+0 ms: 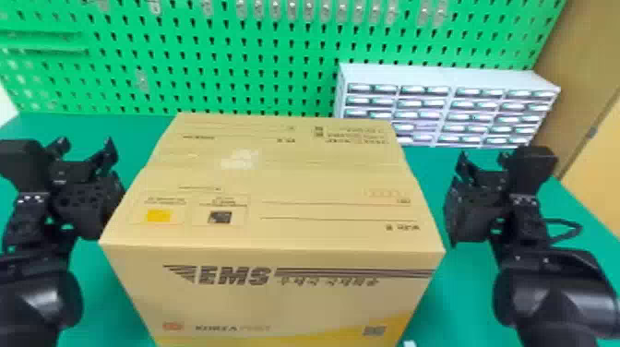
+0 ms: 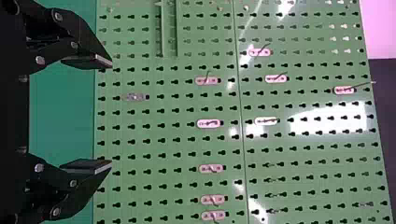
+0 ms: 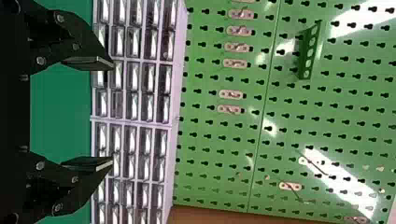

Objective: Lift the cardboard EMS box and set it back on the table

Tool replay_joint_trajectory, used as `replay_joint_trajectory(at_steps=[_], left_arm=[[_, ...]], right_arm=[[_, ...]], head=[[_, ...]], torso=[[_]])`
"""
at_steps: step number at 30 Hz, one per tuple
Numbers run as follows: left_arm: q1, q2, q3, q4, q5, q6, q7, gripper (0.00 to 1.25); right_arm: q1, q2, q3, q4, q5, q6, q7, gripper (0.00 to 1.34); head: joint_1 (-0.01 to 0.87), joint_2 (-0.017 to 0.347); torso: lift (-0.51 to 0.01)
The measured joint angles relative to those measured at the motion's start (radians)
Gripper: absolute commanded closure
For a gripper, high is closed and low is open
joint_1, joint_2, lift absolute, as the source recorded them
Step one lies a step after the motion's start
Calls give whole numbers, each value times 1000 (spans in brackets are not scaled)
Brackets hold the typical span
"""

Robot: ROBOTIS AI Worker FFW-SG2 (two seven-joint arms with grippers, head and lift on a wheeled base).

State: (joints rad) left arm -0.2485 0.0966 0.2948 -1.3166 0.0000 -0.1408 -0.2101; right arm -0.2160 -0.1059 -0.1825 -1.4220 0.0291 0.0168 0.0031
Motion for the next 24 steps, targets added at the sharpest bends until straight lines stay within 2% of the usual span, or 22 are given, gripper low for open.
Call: replay_joint_trajectory(at_steps=[24], left_arm=[[0, 0, 1, 0, 1, 0, 0, 490]], right_arm=[[-2, 2, 0, 0, 4, 0, 0, 533]], head=[[678, -15]], torso=[[-93]])
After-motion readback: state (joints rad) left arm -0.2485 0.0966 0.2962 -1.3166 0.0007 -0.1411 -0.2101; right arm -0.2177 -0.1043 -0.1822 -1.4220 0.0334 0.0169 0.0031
